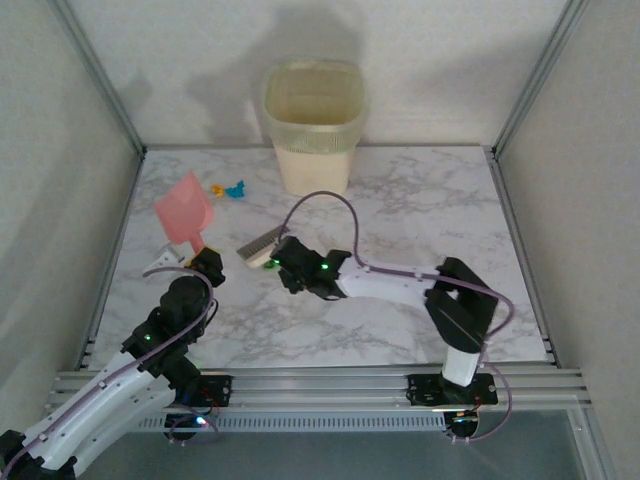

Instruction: Sweep away the paper scraps from the table

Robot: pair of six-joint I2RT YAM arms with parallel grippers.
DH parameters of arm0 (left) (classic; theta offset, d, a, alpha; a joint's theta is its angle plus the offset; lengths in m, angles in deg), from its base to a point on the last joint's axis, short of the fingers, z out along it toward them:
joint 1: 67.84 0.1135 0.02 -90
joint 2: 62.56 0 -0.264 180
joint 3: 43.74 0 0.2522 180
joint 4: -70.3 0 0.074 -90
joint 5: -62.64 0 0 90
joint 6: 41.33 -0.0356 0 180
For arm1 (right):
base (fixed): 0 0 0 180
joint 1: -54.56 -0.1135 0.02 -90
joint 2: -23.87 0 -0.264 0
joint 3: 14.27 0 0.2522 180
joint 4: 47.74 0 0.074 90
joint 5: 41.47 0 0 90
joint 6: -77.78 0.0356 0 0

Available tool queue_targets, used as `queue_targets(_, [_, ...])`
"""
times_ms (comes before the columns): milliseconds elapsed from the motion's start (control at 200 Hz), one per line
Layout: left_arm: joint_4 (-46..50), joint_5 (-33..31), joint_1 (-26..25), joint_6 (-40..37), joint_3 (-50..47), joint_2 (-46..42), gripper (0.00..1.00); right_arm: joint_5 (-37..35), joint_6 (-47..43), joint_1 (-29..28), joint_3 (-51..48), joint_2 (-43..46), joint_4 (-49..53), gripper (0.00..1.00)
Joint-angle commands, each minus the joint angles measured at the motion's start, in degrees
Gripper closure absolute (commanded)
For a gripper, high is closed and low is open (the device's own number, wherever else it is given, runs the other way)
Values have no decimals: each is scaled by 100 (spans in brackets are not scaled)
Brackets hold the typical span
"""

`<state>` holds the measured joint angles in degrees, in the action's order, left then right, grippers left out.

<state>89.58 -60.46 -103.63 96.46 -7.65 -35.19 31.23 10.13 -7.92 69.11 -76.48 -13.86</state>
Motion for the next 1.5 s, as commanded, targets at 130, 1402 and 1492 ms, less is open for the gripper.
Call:
queue_targets(130, [-347, 433, 46, -283, 170, 467, 99, -32, 296, 272, -1186, 1563, 803, 100])
queue_targets(1402, [2864, 3666, -2148, -797, 2461, 3562, 100, 1937, 2197, 3800, -576, 2741, 2634, 100])
queue_targets(1492, [3003, 3758, -2299, -745, 2365, 3553, 100, 1624, 2103, 3639, -530, 2728, 2676, 100])
